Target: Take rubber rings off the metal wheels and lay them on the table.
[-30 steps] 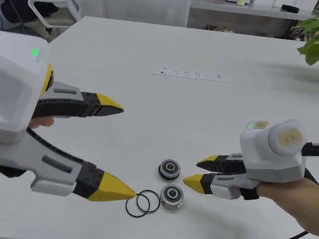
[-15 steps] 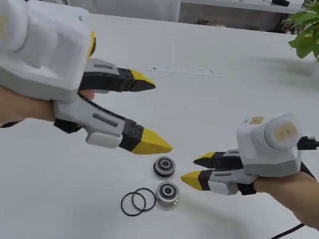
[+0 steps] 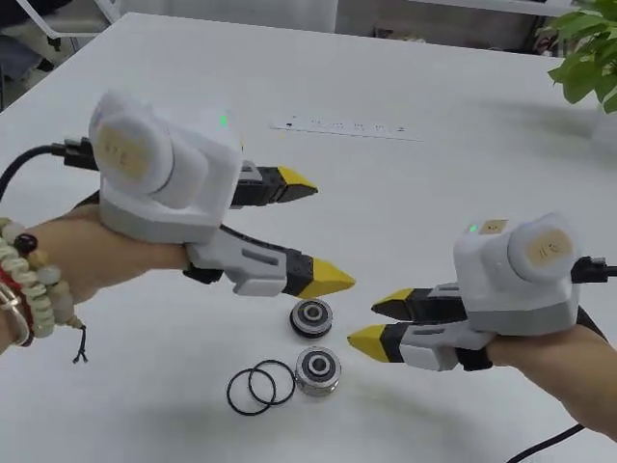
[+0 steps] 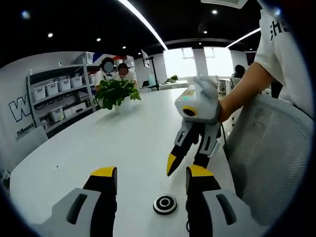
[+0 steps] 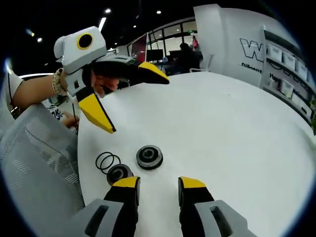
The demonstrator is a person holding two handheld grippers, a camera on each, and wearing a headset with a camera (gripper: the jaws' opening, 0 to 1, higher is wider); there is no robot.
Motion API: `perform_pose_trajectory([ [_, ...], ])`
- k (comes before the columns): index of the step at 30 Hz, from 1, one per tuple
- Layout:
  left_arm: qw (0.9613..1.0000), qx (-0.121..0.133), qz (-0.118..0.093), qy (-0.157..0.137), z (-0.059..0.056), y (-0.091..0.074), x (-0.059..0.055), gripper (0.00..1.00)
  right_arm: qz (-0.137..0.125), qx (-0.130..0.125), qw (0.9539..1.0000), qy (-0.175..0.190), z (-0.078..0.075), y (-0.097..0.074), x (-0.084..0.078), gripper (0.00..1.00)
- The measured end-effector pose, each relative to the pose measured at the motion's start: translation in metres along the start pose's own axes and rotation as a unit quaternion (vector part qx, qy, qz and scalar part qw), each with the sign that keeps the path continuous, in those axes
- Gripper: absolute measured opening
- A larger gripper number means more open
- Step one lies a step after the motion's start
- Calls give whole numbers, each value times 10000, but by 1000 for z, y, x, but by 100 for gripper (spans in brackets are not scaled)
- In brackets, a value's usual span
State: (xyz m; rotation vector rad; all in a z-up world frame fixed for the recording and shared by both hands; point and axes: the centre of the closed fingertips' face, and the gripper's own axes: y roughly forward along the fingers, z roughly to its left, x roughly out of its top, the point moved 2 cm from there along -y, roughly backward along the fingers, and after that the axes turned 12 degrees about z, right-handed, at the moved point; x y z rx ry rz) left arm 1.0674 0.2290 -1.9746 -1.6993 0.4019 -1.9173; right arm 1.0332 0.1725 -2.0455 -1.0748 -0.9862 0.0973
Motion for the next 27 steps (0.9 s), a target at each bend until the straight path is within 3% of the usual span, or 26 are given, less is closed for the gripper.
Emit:
perform_pose_trajectory([
  [10, 9990, -149, 400, -132, -11, 22, -32, 37, 39, 7, 10000, -6, 1, 2, -1, 28],
  [13, 9978, -141, 621, -164, -11, 26, -45, 34, 21, -13, 10000, 5, 0, 1, 0, 28],
  [19, 9966, -197, 686, -405, -14, 30, -51, 25, 12, 0, 10000, 43, 0, 1, 0, 28],
  [24, 9959, -225, 756, -435, -16, 32, -55, 19, 3, -18, 10000, 39, -2, 0, 1, 28],
  [27, 9949, -201, 904, -409, -16, 32, -61, 15, -43, -58, 9999, 76, -5, -2, 2, 28],
])
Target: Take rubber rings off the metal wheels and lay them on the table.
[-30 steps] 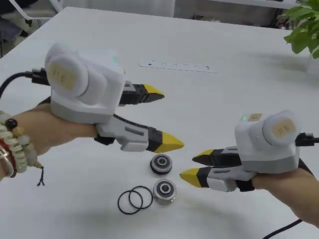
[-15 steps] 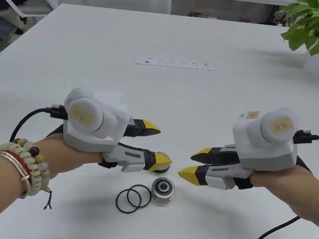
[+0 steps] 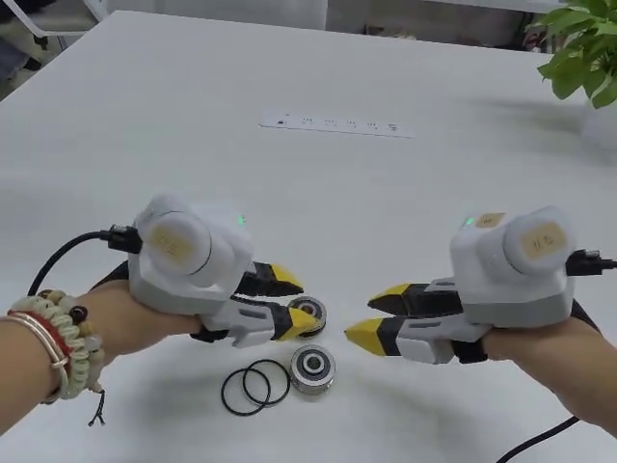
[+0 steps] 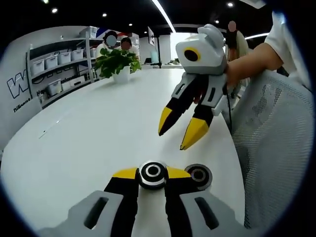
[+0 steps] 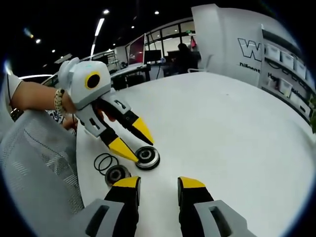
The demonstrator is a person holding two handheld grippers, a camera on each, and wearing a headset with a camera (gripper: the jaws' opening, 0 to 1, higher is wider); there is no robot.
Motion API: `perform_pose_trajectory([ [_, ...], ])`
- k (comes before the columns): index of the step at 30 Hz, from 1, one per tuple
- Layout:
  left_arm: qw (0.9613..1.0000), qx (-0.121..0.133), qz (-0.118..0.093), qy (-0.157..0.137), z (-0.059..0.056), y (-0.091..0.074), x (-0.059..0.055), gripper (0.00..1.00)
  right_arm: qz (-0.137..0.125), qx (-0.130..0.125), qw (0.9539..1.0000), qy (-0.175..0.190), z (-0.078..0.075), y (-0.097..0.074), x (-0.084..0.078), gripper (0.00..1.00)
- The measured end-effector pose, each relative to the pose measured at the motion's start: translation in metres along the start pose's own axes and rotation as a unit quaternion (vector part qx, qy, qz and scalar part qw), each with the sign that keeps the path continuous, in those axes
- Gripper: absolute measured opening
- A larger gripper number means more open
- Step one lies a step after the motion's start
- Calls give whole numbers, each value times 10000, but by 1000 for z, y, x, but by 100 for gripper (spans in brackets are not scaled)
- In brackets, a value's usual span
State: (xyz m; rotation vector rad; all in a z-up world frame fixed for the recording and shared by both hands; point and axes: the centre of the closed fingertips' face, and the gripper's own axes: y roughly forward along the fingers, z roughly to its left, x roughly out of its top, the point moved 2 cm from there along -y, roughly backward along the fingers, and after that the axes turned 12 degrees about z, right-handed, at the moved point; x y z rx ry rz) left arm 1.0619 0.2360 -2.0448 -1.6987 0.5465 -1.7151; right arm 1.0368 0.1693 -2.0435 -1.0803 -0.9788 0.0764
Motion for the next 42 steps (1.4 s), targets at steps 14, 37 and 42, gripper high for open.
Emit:
perform_pose_trajectory([
  [14, 9998, -59, -106, -160, 2, 3, -3, 8, -50, -134, 9993, -348, -10, -7, 30, 29],
  [37, 9990, -47, -419, -169, 0, 2, -4, 8, 336, -72, 9987, -385, -6, 25, 8, 28],
  [42, 9989, -34, -430, -176, 0, 1, -4, 8, 330, 14, 9979, -560, 5, 33, 11, 29],
])
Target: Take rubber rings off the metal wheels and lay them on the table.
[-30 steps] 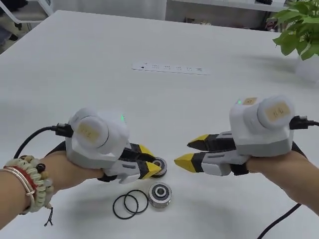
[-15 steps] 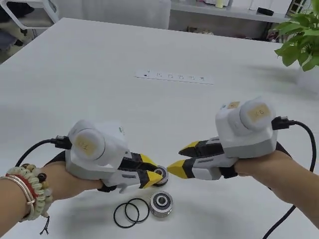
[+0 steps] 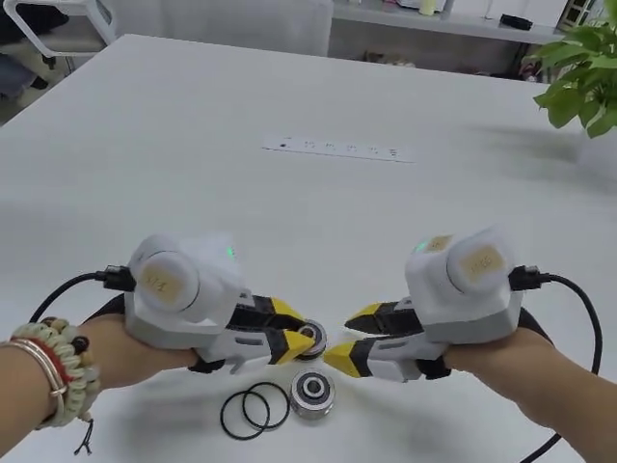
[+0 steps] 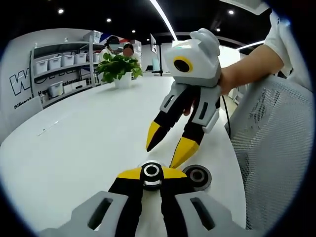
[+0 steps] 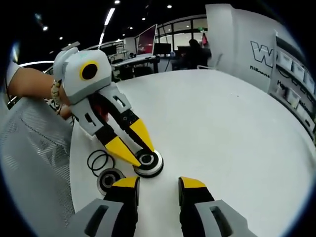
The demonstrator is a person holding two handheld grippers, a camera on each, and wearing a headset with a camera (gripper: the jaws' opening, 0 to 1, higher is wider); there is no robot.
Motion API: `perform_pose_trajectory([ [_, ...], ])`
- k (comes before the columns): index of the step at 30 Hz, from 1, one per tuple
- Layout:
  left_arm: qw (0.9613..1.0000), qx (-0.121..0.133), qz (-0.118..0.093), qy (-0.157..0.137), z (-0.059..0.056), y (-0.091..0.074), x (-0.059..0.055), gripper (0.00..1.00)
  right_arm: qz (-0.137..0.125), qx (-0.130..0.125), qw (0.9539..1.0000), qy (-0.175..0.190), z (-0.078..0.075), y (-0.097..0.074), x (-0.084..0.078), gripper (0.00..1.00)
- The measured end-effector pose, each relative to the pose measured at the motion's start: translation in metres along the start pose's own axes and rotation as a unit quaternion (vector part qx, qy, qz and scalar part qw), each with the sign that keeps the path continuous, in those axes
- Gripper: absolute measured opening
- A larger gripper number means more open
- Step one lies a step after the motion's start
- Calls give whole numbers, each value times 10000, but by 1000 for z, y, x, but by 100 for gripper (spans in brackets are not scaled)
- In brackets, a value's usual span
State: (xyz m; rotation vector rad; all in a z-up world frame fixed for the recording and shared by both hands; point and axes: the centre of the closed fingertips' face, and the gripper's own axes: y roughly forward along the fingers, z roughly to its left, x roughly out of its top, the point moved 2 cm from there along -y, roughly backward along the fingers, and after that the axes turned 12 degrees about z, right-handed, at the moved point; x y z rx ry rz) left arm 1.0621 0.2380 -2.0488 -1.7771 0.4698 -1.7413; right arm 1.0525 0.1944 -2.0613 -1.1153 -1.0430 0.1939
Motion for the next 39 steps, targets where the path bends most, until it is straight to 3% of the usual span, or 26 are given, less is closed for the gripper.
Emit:
perform_pose_trajectory([
  [10, 10000, 8, -44, -11, 0, 0, 0, 8, -171, 178, 9996, 113, 6, 7, 4, 27],
  [17, 10000, 2, -58, -30, 0, 0, 0, 8, -217, 288, 9993, -64, 12, 7, 5, 20],
  [27, 10000, 19, -61, -65, 1, 0, -1, 8, -150, 237, 9990, -349, 12, 5, 4, 15],
  [33, 9999, 55, -62, -120, 3, 0, -1, 8, -45, 144, 9988, -455, 9, 4, 1, 0],
  [39, 9999, 51, -65, -122, 2, -1, -1, 8, -18, 140, 9990, -433, 11, 5, 0, 0],
])
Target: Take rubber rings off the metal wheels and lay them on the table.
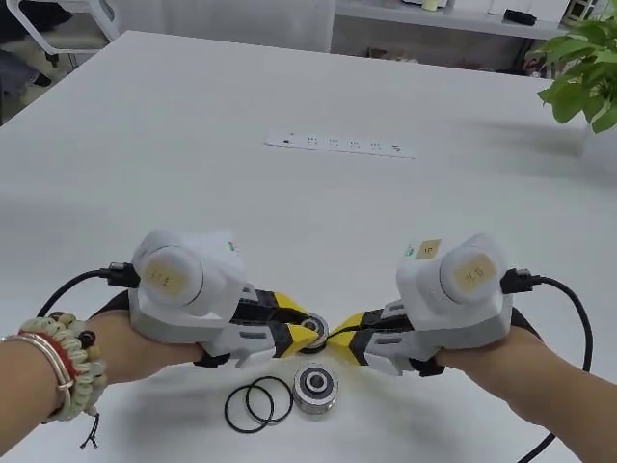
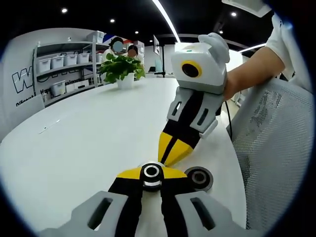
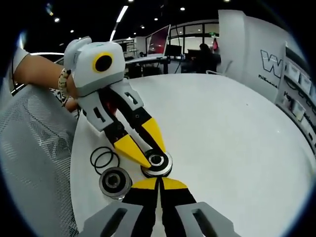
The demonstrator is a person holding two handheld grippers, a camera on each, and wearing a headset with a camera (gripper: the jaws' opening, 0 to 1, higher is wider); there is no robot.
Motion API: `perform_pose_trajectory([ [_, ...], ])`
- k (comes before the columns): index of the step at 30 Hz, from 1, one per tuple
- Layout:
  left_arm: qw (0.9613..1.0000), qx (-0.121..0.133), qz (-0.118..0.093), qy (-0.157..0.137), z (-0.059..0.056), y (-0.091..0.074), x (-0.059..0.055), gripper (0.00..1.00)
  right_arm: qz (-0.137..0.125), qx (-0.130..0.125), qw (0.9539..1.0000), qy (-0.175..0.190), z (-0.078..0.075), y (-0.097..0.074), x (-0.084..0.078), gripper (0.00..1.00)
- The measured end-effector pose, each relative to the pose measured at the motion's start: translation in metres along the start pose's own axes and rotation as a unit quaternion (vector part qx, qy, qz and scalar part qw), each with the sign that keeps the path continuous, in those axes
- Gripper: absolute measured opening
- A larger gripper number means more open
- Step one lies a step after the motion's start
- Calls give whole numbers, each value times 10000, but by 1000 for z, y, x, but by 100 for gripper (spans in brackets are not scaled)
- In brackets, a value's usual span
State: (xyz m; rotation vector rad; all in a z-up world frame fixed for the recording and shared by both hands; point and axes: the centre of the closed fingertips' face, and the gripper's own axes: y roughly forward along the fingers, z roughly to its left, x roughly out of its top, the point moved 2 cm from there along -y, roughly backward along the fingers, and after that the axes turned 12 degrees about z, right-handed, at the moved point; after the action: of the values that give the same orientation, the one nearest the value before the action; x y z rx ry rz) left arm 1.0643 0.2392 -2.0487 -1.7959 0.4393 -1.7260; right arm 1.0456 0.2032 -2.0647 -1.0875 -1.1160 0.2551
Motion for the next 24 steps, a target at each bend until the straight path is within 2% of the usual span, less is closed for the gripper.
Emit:
perform_pose_trajectory([
  [3, 10000, -3, 1, 7, 0, 0, 0, 8, -36, 92, 9999, -30, 3, 0, 1, 5],
  [5, 10000, -5, -1, 8, 0, 0, 0, 8, -14, 52, 10000, -49, 2, 0, 0, 5],
  [7, 10000, -8, -4, 6, 0, 0, 0, 8, -1, -71, 10000, 26, -3, 1, 1, 16],
  [9, 10000, -10, -5, 6, 0, 0, 0, 8, -202, 40, 9995, 251, -2, 2, 6, 24],
  [12, 10000, -19, -12, 2, 0, 0, 0, 8, -159, 57, 9998, 91, -2, 8, 6, 25],
  [14, 10000, -18, -24, -7, 0, 0, 0, 8, -223, -15, 9997, 121, -3, 7, 8, 28],
  [16, 10000, -17, -28, -7, 0, 0, 0, 8, -268, 19, 9994, 204, -4, 8, 8, 28],
  [18, 10000, -25, -39, -9, 0, 0, 0, 8, -289, 71, 9992, 249, -3, 9, 8, 26],
  [22, 10000, -24, -46, -7, 0, 1, 0, 8, -303, 78, 9995, 83, 0, 8, 9, 23],
  [24, 10000, -27, -37, -4, 0, 1, 0, 8, -319, 128, 9993, 152, -2, 6, 10, 21],
])
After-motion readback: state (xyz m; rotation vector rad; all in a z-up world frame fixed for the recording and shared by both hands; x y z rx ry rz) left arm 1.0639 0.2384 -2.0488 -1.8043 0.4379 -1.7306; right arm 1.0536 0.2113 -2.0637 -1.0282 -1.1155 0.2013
